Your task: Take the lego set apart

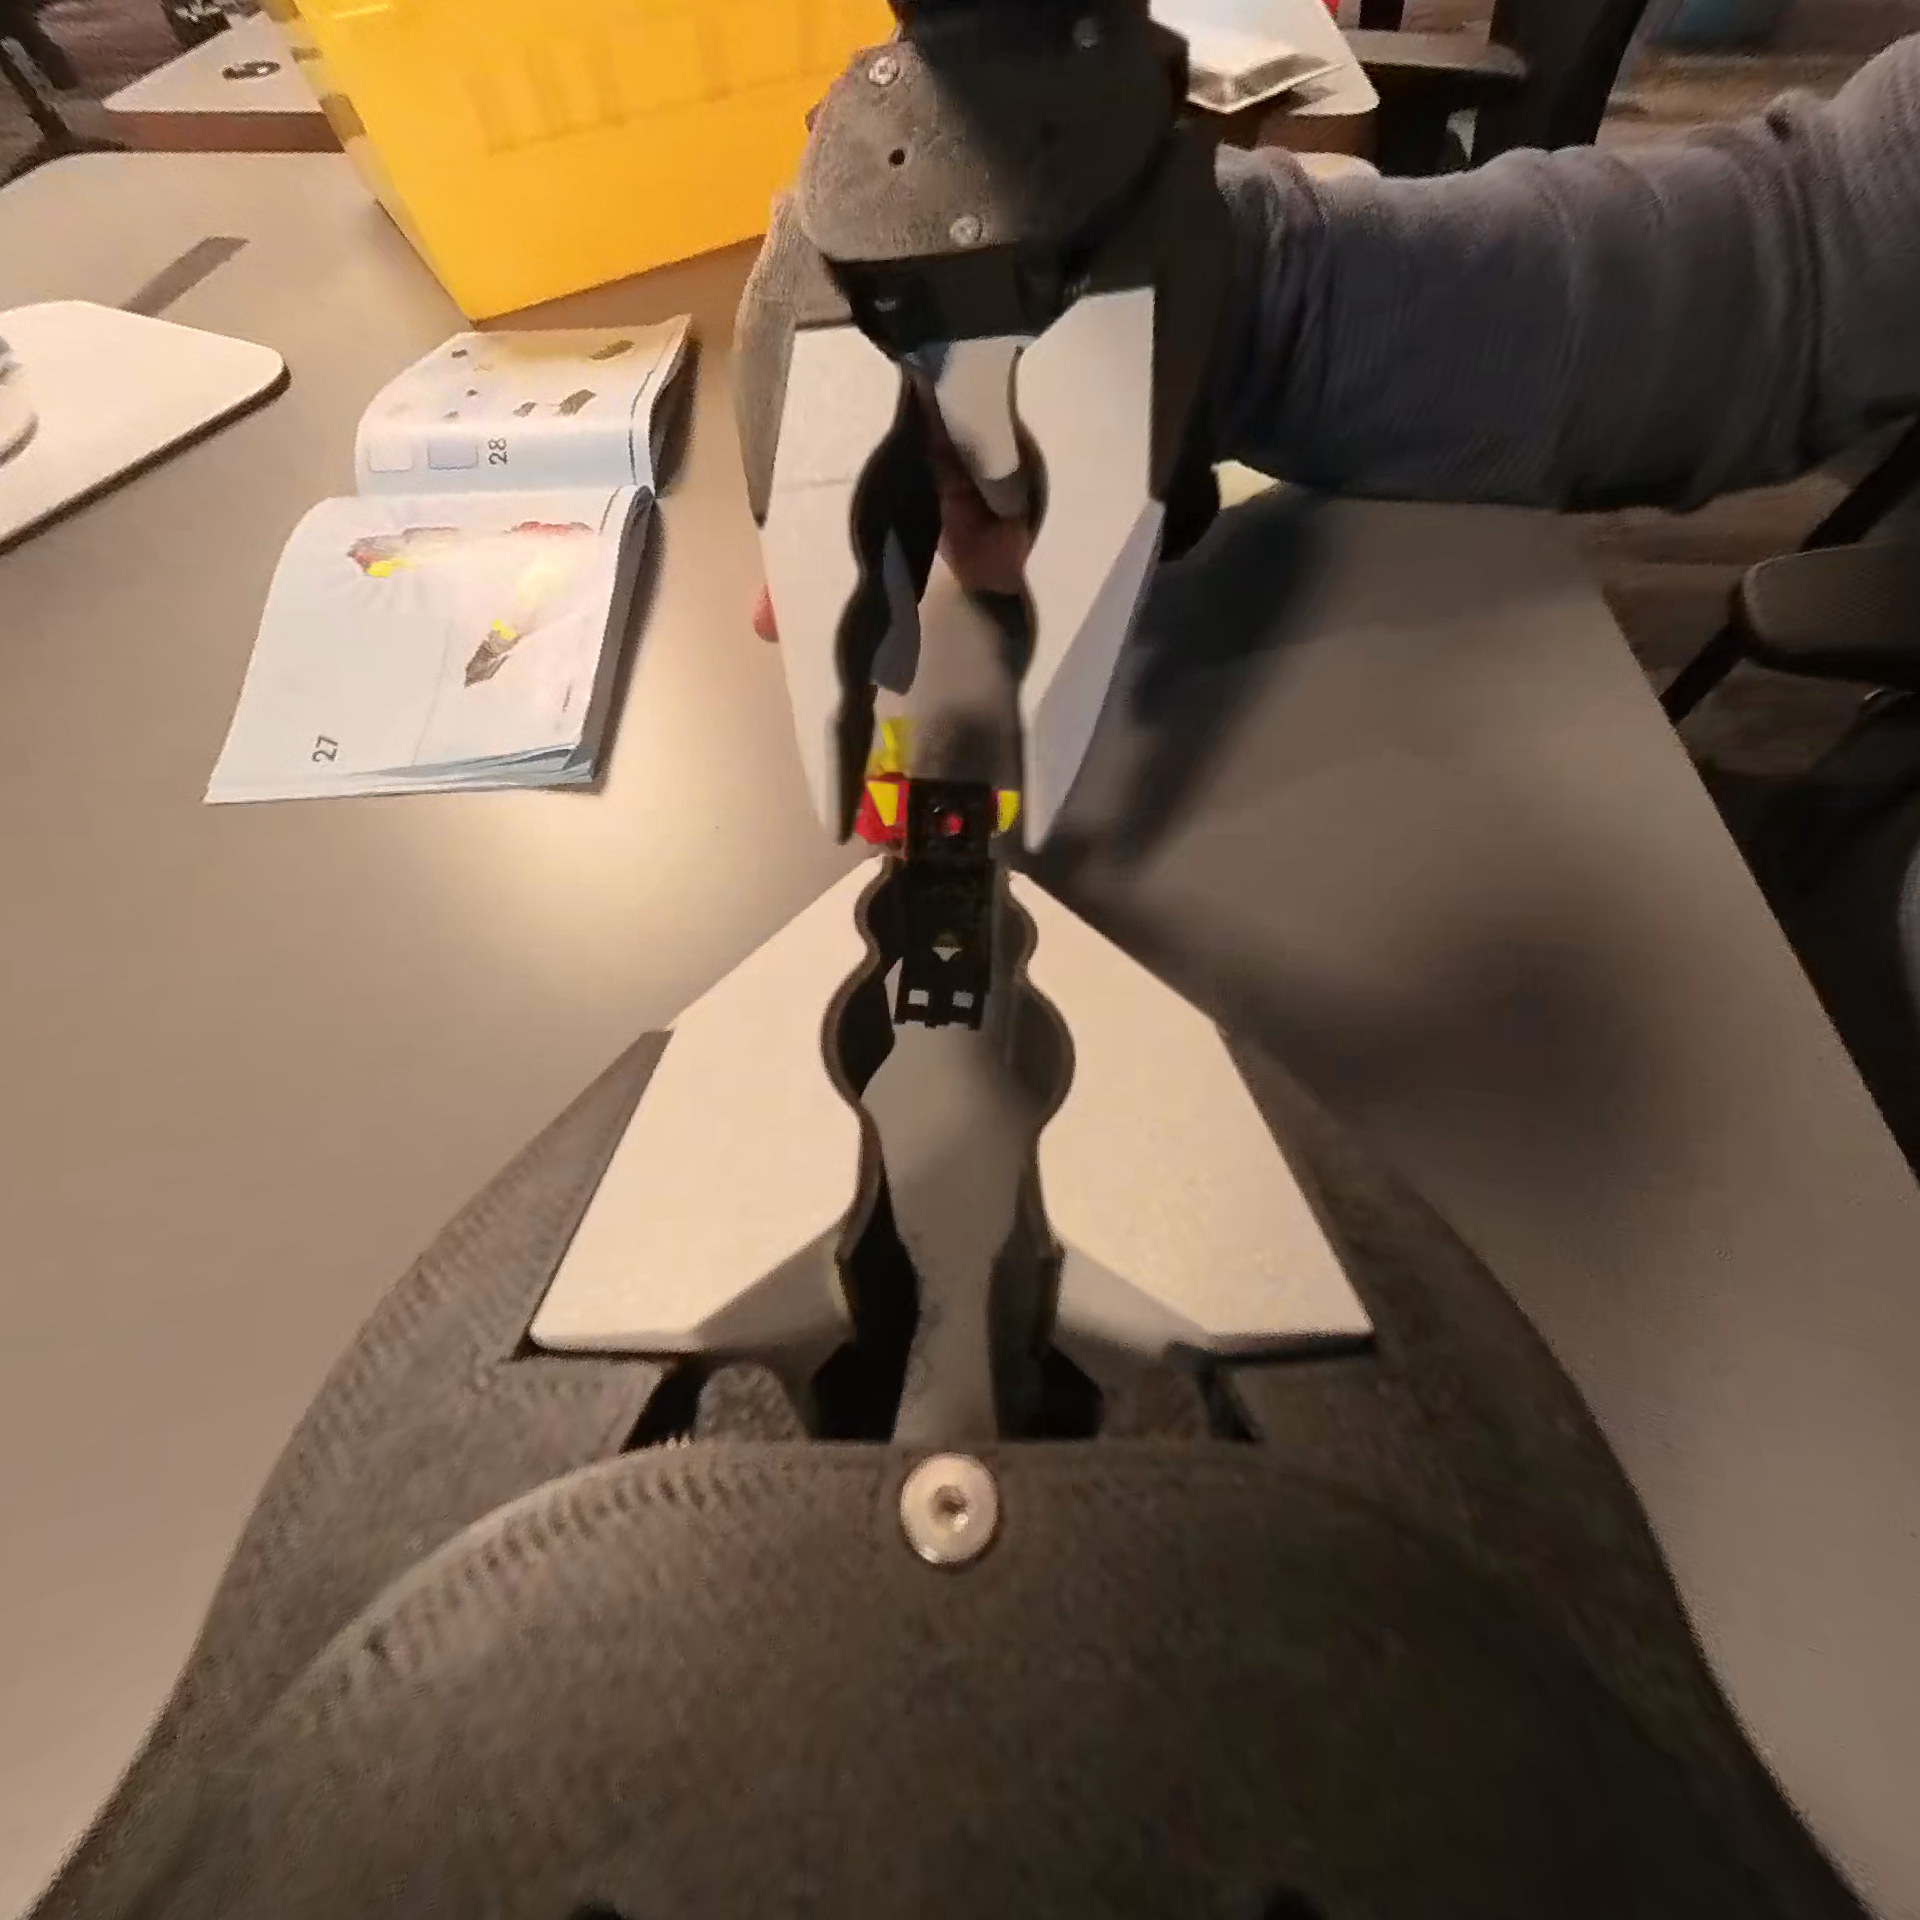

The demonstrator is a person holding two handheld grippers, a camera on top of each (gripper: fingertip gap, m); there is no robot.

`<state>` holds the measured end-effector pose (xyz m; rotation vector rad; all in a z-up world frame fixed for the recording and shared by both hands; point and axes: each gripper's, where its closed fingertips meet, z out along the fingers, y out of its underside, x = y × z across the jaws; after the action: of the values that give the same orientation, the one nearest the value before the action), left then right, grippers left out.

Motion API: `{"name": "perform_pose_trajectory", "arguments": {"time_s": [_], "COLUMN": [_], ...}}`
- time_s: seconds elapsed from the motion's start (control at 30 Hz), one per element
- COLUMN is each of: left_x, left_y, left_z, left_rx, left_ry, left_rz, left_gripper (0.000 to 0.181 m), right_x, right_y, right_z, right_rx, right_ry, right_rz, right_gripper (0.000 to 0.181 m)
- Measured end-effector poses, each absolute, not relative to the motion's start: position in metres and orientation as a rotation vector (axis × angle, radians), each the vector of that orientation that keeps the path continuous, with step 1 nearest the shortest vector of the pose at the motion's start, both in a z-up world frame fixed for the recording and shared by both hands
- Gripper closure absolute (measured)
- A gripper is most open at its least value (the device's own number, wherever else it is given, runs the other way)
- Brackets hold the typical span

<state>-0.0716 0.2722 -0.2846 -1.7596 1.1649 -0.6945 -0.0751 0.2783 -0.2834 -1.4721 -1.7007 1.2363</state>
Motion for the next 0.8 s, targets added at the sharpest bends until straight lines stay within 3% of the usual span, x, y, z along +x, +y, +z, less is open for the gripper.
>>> {"name": "perform_pose_trajectory", "arguments": {"time_s": [0.4,0.7,0.8], "left_x": [-0.072,-0.074,-0.074], "left_y": [0.262,0.265,0.263], "left_z": [-0.289,-0.296,-0.284], "left_rx": [-1.832,-1.854,-1.809], "left_ry": [1.172,1.199,1.144], "left_rz": [-0.835,-0.757,-0.867], "left_gripper": [0.165,0.166,0.166], "right_x": [-0.072,-0.072,-0.072], "right_y": [0.273,0.279,0.276], "right_z": [-0.295,-0.306,-0.309], "right_rx": [-1.081,-1.256,-1.242], "right_ry": [-1.929,-1.908,-1.926], "right_rz": [0.711,0.777,0.770], "right_gripper": [0.162,0.170,0.150]}}
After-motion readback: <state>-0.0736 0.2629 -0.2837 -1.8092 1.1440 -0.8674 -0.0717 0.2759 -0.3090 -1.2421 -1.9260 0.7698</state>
